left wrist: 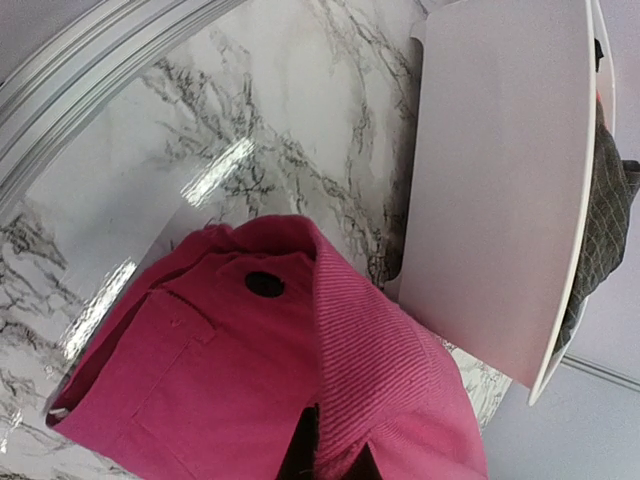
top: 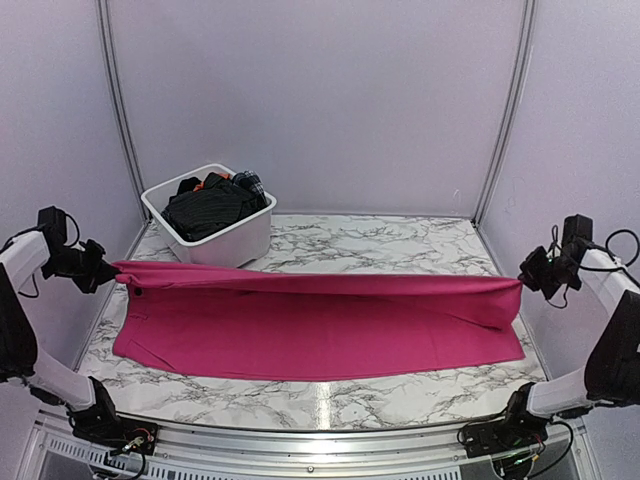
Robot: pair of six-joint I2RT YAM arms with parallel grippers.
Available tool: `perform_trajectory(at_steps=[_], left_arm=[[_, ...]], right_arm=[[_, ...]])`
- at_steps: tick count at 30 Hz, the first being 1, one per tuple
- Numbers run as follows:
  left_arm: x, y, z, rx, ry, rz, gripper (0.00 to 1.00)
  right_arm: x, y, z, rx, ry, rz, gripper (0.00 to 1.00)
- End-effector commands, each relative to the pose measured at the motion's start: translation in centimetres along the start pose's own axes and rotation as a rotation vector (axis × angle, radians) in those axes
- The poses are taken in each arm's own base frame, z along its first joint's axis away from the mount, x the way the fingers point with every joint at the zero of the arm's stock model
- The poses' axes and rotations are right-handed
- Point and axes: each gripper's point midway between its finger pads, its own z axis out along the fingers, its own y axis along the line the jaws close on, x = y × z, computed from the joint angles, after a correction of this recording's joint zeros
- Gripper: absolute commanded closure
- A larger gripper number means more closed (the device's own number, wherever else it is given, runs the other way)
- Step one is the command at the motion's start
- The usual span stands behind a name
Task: Fold and stack the mixed laundry pile
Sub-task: Fold the flattened trousers at the center of the board.
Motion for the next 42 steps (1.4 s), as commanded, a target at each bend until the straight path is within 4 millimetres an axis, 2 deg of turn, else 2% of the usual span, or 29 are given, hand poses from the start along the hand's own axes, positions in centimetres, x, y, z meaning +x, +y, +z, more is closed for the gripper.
perform_trajectory(at_steps=[1,5,10,15,19,20,21,22,23,24,26,28,32,34,36,38,40,42], left_arm=[[0.7,4.6,-1.2,-0.124,-0.039,-0.034,1.0],[2.8,8.3,-1.6,-0.206,-0.022,-0.071,1.0],[4.1,11.4,-2.5,-0.305,-0.021,-0.094,1.0],[4.6,12.9,-3.6,-0.374,-0.036,-0.099,1.0],[5.6,14.1,-3.6,-0.418,-0.018,-0.107,1.0],[5.9,14.4,-3.4,-0.424,-0.005,-0.111,0.95],[6.2,14.6,-3.2,-0.425,0.006,-0.114,0.85],[6.4,14.8,-3.1,-0.43,0.01,-0.12,0.73],[6.3,14.8,-3.3,-0.433,-0.001,-0.117,0.63],[6.0,14.6,-3.6,-0.431,-0.026,-0.116,0.51],[4.9,13.4,-4.5,-0.403,-0.081,-0.098,0.33],[3.6,11.3,-5.1,-0.354,-0.11,-0.059,0.2],[2.8,6.7,-4.6,-0.249,-0.119,0.081,0.09],[3.5,4.4,-3.5,-0.208,-0.091,0.152,0.07],[5.0,2.8,-1.8,-0.177,-0.035,0.203,0.07],[6.1,2.9,0.1,-0.19,0.011,0.205,0.09],[7.1,3.7,2.1,-0.206,0.06,0.2,0.11],[7.7,5.5,3.7,-0.258,0.105,0.176,0.16]], right_arm=[[0.1,-5.7,-0.9,0.165,-0.079,0.094,1.0],[1.3,-7.5,-1.0,0.209,-0.081,0.113,1.0],[0.4,-7.0,-1.2,0.201,-0.098,0.092,1.0],[-0.8,-7.4,-1.8,0.254,-0.121,0.081,1.0],[0.0,-8.0,-1.7,0.274,-0.105,0.091,1.0],[0.6,-8.2,-1.4,0.269,-0.089,0.095,1.0],[1.6,-8.4,-0.8,0.251,-0.063,0.096,1.0],[2.1,-8.2,-0.6,0.231,-0.048,0.098,0.95],[2.5,-8.1,-0.5,0.215,-0.041,0.099,0.84],[2.7,-7.8,-0.5,0.197,-0.039,0.098,0.68],[2.5,-6.9,-0.9,0.159,-0.043,0.081,0.45],[2.1,-5.2,-1.0,0.093,-0.046,0.04,0.33],[0.4,-1.4,-1.7,-0.004,-0.074,-0.079,0.27],[-0.5,1.1,-2.2,-0.065,-0.089,-0.163,0.25],[-0.4,3.4,-2.2,-0.111,-0.07,-0.234,0.25],[0.3,5.0,-1.9,-0.15,-0.037,-0.285,0.23],[1.1,5.5,-1.3,-0.164,0.009,-0.302,0.2],[1.7,5.2,-0.6,-0.162,0.054,-0.309,0.2]])
